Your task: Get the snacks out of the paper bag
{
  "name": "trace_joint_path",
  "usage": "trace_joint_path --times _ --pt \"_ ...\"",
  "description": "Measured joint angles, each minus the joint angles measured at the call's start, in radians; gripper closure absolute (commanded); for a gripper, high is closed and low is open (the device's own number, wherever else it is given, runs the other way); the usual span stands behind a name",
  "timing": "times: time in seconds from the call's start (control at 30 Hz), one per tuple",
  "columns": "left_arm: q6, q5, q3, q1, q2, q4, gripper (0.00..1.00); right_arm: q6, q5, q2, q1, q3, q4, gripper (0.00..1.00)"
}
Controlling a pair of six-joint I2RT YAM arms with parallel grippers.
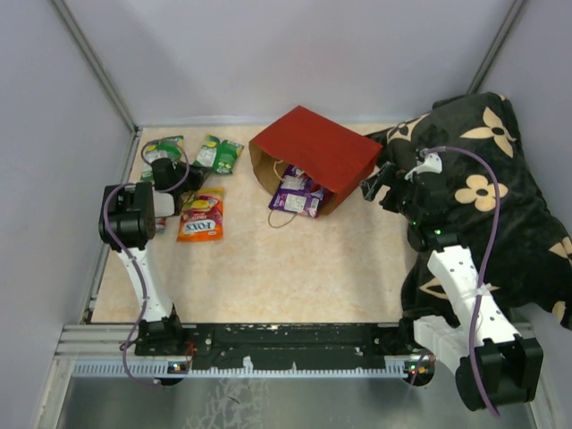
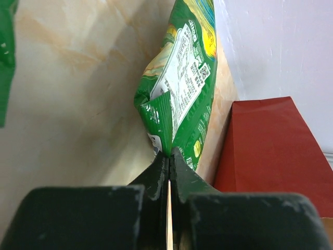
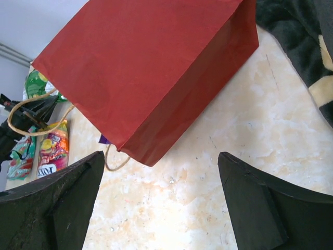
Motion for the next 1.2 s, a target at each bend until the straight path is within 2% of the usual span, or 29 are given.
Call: trace_joint_path --times 0.23,0.53,0.57,0.63,0.67,0.8,1.0,1.2 --pt "-0.009 -0.047 -0.056 0.002 -0.056 0.002 1.0 0.0 -0.001 -0.001 0.0 0.0 -0.002 0.08" --pt "-0.023 -0.158 -0.043 0.002 -0.158 -0.091 1.0 0.0 -0.013 -0.001 0.0 0.0 -0.005 0.08" --pt "-0.023 -0.166 -0.034 0.002 -0.158 -0.107 0.93 0.0 -0.015 -0.001 0.0 0.0 -0.006 0.07" --pt "-0.023 -0.177 -0.004 0.002 -0.151 -0.147 0.55 -0.001 -0.017 -0.001 0.0 0.0 -0.013 0.03" --pt "-0.025 -0.177 0.018 0.002 -0.145 -0.164 0.41 -0.002 -0.018 -0.001 0.0 0.0 -0.016 0.01" --pt "-0.018 -0.166 0.077 0.002 -0.13 -0.211 0.02 -0.015 0.003 0.001 0.025 0.005 -0.044 0.01" --pt "0.073 -0.165 0.077 -0.009 -0.222 -0.351 0.01 -0.066 0.112 0.043 0.184 0.062 -0.104 0.01" --pt "0.254 -0.158 -0.03 -0.081 -0.575 -0.455 0.03 -0.064 0.156 0.048 0.212 0.062 -0.11 0.01"
